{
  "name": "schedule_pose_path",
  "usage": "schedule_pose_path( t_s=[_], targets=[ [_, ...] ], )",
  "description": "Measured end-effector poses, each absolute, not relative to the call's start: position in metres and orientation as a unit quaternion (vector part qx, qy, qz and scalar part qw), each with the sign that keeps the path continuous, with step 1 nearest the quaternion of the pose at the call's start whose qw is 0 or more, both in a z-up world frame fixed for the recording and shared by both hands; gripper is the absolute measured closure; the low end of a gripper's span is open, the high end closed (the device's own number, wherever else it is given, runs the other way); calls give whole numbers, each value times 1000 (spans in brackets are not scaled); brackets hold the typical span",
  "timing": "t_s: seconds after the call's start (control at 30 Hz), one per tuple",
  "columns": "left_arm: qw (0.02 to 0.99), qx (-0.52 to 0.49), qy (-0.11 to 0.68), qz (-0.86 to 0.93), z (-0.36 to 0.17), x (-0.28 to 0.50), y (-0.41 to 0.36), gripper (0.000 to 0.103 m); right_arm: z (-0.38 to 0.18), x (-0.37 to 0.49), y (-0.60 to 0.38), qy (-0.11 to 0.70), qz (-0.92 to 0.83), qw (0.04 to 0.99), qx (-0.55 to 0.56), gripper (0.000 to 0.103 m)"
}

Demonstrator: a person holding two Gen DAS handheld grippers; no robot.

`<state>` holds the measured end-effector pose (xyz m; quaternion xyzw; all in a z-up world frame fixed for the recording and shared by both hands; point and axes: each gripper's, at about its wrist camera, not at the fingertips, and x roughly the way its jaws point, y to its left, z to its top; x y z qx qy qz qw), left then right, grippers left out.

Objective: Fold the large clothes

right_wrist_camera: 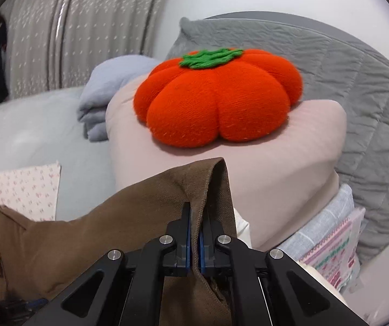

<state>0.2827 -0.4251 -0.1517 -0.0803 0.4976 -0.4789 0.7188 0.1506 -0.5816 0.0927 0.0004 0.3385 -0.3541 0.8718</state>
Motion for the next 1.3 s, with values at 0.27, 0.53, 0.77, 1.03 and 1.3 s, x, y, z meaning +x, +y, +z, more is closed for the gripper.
schedule_pose_path(
  t_s=[0.27,0.53,0.77,1.03,1.3],
  targets=[
    [738,-24,475,-478,-98,253,-393,52,118,158,-540,339,-331,881,-20,99],
    [785,-13,474,-399,-55,266,-262,22,180,184,-429,349,-223,909,-47,99],
    [824,-35,460,-330,-39,291,-143,21,192,240,-313,377,-114,918,-38,99],
    [844,-86,455,-269,-56,319,-44,21,147,310,-190,442,-11,897,-17,98],
    [819,-189,465,-277,-88,346,6,21,122,319,-155,454,115,882,44,45]
  ],
)
